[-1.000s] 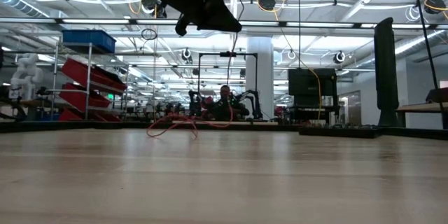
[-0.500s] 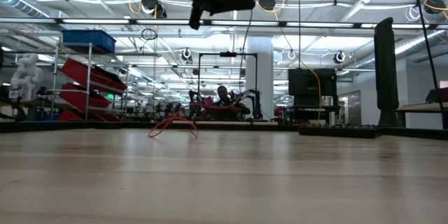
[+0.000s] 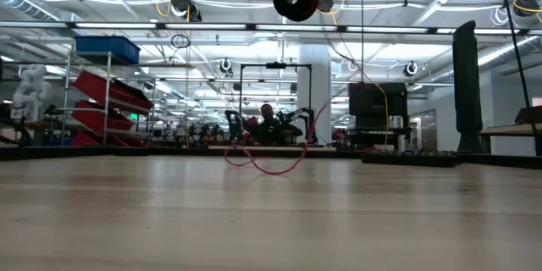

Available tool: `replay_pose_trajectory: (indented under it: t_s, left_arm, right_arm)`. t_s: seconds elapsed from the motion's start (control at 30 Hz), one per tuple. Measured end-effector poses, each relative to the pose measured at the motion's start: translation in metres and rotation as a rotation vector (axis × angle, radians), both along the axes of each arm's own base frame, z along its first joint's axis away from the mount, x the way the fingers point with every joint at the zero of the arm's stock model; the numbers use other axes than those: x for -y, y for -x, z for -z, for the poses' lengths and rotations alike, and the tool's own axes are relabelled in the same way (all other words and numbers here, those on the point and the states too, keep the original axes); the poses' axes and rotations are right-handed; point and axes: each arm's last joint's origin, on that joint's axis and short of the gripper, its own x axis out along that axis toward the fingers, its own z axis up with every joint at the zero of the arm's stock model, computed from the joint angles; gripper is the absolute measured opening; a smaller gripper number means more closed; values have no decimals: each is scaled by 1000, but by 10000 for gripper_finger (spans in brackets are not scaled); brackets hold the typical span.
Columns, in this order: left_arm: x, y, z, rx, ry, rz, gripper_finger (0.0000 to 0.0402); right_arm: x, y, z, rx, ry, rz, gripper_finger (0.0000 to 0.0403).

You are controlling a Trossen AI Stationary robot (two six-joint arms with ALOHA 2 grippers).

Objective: Coil cords
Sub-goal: Coil the red wire into the spool

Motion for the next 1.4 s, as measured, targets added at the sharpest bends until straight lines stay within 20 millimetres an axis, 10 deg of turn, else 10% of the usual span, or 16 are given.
replay_pose_trajectory:
  t_s: [0.67,1.4]
  left_arm:
    - [-17,85,-41,-291,-170,-229,0]
    - [2,93,-30,-390,-194,-176,0]
  right_arm:
    - [-3,2,-3,-18,-78,-265,0]
    - [-6,16,-21,88,-186,-362,0]
